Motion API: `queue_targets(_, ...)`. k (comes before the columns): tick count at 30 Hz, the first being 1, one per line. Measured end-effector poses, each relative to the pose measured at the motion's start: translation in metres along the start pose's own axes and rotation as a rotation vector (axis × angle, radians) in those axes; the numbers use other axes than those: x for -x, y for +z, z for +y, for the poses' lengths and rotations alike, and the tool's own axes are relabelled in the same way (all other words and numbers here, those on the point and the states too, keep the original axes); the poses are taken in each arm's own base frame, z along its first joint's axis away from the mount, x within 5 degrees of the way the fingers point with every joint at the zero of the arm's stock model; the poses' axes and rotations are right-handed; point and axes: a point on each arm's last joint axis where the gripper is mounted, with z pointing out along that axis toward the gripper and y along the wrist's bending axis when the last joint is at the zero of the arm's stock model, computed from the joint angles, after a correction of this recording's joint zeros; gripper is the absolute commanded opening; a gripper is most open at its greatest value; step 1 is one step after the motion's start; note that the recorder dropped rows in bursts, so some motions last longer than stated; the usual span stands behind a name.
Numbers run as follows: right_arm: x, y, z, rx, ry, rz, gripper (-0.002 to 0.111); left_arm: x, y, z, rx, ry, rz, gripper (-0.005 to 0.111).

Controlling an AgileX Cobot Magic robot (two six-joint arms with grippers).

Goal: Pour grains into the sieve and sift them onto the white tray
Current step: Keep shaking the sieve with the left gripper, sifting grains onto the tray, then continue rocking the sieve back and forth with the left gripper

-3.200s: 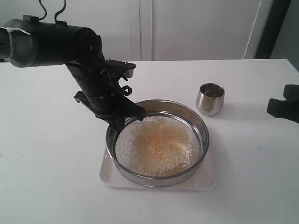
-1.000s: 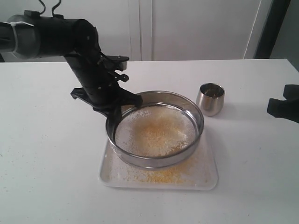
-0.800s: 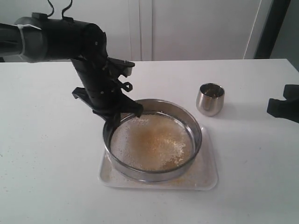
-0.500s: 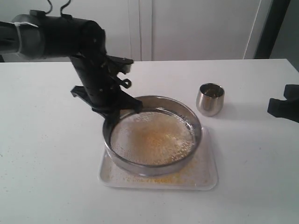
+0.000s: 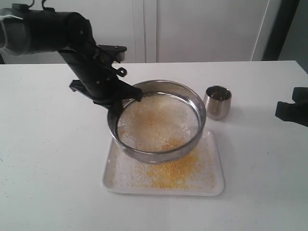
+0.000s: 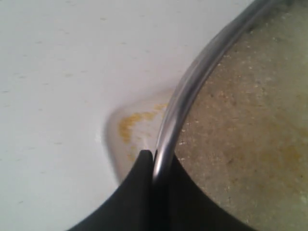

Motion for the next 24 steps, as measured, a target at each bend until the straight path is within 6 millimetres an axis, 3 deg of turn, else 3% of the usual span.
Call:
queue_targets(4,0.0,0.0,0.0,0.0,0.0,0.0,0.0,-0.012,0.012,-0.026,-0.031,0.08,0.097,0.0)
queue_targets(9,0.0,0.0,0.0,0.0,0.0,0.0,0.0,-0.006,0.005,-0.006,-0.015,0.02,0.063,0.0)
queue_targets(14,0.0,0.0,0.0,0.0,0.0,0.0,0.0,-0.008,0.002,-0.01,-0.008,0.088,0.073,0.0)
queue_targets(20,0.0,0.0,0.0,0.0,0.0,0.0,0.0,-0.006,0.0,0.006,0.023,0.023,0.078,0.0)
queue_targets(24,0.0,0.0,0.0,0.0,0.0,0.0,0.0,-0.006,0.004,-0.015,0.013,0.092,0.046,0.0)
